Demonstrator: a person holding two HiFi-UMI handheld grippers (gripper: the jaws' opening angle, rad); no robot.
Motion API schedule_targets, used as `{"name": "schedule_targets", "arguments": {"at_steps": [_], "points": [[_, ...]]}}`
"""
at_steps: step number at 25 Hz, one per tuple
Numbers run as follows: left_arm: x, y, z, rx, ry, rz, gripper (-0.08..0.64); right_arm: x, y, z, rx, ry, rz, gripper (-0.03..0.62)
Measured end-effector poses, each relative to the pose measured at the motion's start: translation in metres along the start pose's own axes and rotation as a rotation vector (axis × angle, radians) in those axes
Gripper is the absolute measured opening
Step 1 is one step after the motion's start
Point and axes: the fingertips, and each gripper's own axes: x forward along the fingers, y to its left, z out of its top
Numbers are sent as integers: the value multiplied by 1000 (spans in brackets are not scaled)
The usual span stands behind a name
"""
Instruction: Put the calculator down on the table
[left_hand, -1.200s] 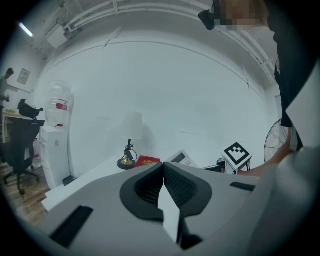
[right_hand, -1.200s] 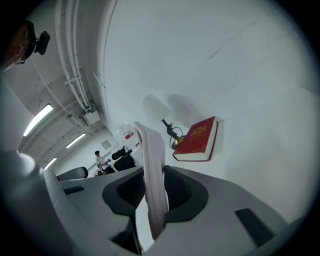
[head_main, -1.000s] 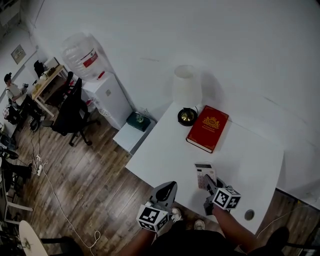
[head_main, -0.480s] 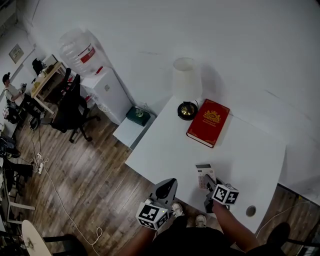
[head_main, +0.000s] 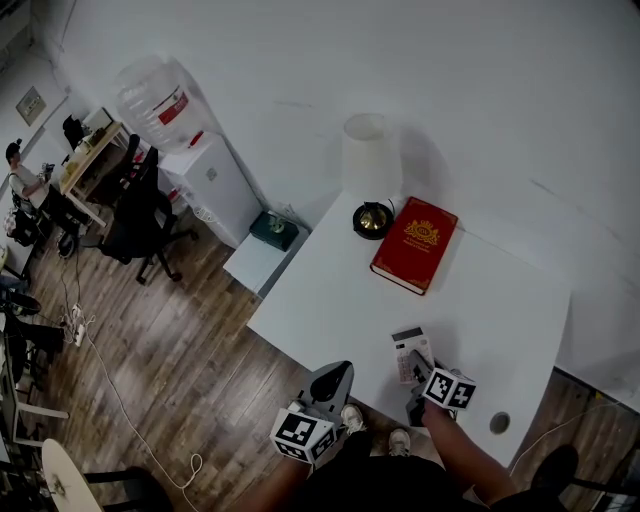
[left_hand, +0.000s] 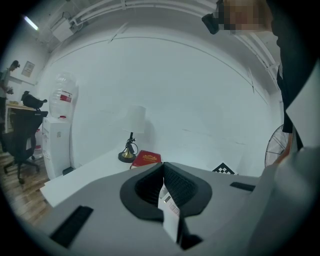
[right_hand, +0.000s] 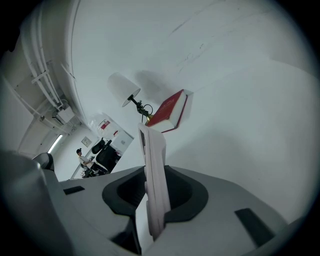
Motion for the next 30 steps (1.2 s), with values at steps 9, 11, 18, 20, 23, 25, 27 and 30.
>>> {"name": "schedule_targets", "arguments": {"at_steps": [9, 11, 18, 20, 23, 25, 27, 30], "points": [[-6, -2, -7, -4, 7, 3, 20, -3, -14, 3, -106, -13, -97, 151], [-6, -3, -7, -2, 4, 3, 20, -5, -17, 6, -147, -11, -121, 173], [-6, -4, -13, -14, 15, 0, 20, -10, -27, 9, -324, 7, -211, 255], [-6, -5, -12, -14, 15, -2, 20, -12, -32, 10, -345, 14, -233, 278], [-4, -6, -11, -13, 7, -3, 20, -14, -43, 9, -348, 33, -254, 292], [-2, -8, -11, -14, 1, -6, 20, -14, -50, 8, -357, 44, -271, 295], [-1, -9, -12, -14, 1, -12, 20, -15, -53, 7, -374, 48, -286, 268], [-1, -9, -14, -16, 3, -17, 19, -17, -53, 7, -389, 47, -295, 269]]}}
